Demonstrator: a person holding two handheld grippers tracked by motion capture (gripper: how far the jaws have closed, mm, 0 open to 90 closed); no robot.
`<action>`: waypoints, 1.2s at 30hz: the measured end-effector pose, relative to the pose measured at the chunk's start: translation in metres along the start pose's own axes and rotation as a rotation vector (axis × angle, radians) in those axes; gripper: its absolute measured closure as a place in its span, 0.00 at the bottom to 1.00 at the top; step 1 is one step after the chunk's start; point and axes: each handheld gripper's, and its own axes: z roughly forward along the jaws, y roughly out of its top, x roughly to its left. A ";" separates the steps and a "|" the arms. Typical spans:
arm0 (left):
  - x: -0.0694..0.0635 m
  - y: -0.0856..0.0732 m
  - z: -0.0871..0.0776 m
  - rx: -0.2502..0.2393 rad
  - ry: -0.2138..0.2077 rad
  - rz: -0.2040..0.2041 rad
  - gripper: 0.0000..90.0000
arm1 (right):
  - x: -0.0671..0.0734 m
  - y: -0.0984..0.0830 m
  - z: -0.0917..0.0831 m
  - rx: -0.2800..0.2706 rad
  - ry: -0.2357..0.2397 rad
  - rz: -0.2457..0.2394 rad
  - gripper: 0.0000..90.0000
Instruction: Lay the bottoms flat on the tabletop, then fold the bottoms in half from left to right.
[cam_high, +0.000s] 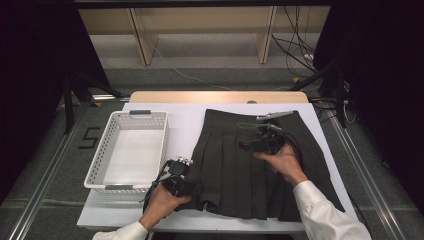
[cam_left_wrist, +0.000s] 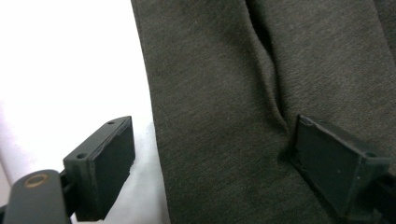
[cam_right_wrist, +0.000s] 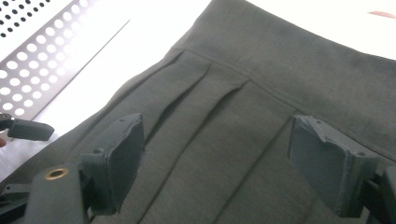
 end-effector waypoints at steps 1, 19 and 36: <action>0.001 0.000 0.000 0.005 -0.008 -0.008 0.14 | 0.000 0.000 0.000 0.000 0.000 0.000 0.22; 0.000 -0.003 0.000 -0.016 -0.033 0.060 0.74 | 0.005 0.003 0.010 0.019 0.002 -0.016 0.23; 0.001 0.001 0.002 -0.013 -0.010 0.034 0.56 | 0.005 0.002 0.010 0.018 -0.001 -0.025 0.24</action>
